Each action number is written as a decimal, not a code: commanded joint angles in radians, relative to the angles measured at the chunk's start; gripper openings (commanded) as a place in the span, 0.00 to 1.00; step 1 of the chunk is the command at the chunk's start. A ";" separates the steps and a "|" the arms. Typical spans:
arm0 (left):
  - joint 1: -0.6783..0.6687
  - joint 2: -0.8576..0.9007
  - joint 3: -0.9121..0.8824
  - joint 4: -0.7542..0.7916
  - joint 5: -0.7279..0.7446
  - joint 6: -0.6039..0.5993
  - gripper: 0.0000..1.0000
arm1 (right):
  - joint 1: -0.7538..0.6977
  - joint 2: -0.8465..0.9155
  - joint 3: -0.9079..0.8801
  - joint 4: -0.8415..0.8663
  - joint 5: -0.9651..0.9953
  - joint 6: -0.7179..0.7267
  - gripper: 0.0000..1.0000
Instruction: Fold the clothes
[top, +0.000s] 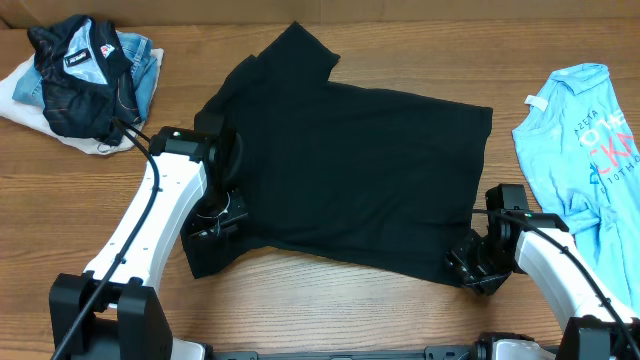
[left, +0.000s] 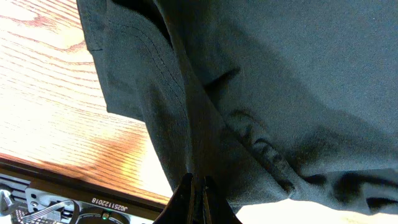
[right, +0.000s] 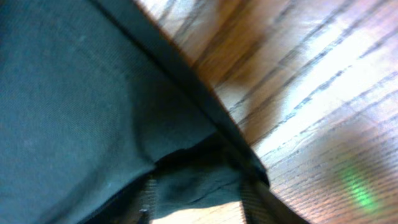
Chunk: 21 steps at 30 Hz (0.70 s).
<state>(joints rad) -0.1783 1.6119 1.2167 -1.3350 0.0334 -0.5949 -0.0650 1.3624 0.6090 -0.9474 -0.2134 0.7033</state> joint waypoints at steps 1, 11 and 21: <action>-0.005 -0.023 0.018 0.002 0.009 0.016 0.05 | -0.002 -0.010 -0.008 0.008 -0.005 0.012 0.37; -0.005 -0.023 0.018 -0.012 0.012 0.016 0.04 | -0.002 -0.010 -0.003 -0.020 -0.005 0.073 0.04; -0.005 -0.023 0.064 -0.069 0.012 0.016 0.04 | -0.002 -0.011 0.119 -0.132 0.040 0.132 0.04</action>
<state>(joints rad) -0.1783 1.6119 1.2396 -1.4139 0.0406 -0.5949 -0.0647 1.3624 0.6670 -1.0801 -0.2008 0.7971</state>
